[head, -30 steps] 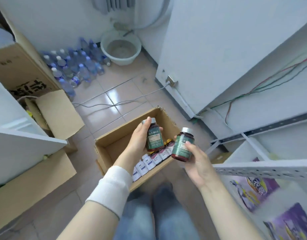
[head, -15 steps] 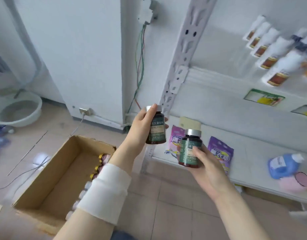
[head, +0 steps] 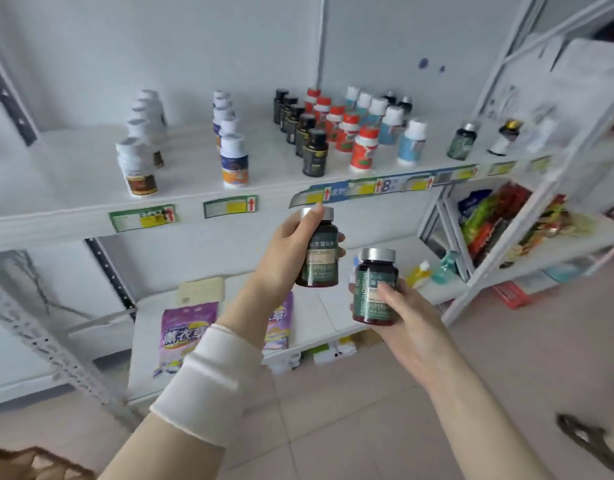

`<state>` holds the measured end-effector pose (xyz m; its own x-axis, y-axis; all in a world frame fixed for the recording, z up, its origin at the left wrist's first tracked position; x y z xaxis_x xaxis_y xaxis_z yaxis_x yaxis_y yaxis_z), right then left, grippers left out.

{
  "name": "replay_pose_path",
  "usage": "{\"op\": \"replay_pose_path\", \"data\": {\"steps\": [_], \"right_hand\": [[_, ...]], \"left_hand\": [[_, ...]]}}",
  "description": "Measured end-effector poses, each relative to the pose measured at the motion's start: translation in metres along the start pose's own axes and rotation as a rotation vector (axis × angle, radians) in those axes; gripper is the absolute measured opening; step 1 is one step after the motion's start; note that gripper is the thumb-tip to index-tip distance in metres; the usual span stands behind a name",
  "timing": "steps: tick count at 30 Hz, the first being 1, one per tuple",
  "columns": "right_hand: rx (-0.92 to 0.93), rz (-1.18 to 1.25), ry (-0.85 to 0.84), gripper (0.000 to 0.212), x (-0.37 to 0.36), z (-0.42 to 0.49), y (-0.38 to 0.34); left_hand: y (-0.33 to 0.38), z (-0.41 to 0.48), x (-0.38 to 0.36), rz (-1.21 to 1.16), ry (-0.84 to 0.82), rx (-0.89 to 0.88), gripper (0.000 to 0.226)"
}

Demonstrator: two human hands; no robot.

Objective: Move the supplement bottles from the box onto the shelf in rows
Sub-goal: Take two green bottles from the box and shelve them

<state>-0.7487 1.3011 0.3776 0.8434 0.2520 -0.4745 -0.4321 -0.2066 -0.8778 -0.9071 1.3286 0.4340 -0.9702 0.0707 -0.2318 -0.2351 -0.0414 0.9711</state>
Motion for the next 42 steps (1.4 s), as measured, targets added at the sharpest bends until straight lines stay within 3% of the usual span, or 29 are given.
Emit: {"op": "replay_pose_path", "data": {"steps": [2,4,9,13,16,20,25,29,35,42], "right_hand": [[0.03,-0.001,0.032,0.091,0.028,0.003,-0.025],[0.064,-0.001,0.052,0.094,0.057,0.012,-0.047],[0.139,-0.058,0.022,0.063,0.118,0.059,-0.109],[0.178,-0.117,0.068,0.062,0.156,0.112,-0.161],[0.192,-0.084,0.075,0.074,0.177,0.147,-0.194],[0.172,-0.071,0.077,0.053,0.207,0.19,-0.231],[0.195,-0.102,0.03,0.097,0.248,0.248,-0.274],[0.206,-0.178,-0.067,0.086,0.274,0.293,-0.316],[0.179,-0.353,-0.133,0.05,0.304,0.358,-0.373],[0.132,-0.649,-0.289,0.054,0.304,0.434,-0.393]], "left_hand": [[0.0,0.024,-0.037,0.029,-0.055,0.002,0.029],[0.001,0.05,-0.069,0.038,-0.099,0.005,0.029],[0.009,0.131,-0.13,0.074,-0.155,-0.037,0.027],[0.018,0.205,-0.16,0.09,-0.17,-0.069,0.03],[0.023,0.254,-0.178,0.069,-0.186,-0.062,0.034],[0.026,0.313,-0.2,0.091,-0.201,-0.078,0.034],[0.035,0.37,-0.23,0.036,-0.203,-0.126,0.042],[0.042,0.415,-0.246,0.094,-0.148,-0.218,0.034],[0.045,0.487,-0.27,0.282,-0.017,-0.212,0.025],[0.043,0.552,-0.258,0.653,0.047,-0.109,0.026]]}}
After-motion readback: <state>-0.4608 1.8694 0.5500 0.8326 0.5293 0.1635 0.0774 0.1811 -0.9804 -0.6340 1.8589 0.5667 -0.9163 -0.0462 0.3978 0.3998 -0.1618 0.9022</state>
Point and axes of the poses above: each hand's wrist, its own z-axis towards the middle knuckle, its own x-axis out of the back of the hand, y = z × x, the point moved 5 cm from there along z, towards the middle knuckle, and after that the axes turned 5 degrees about -y, right-handed, at the moved point
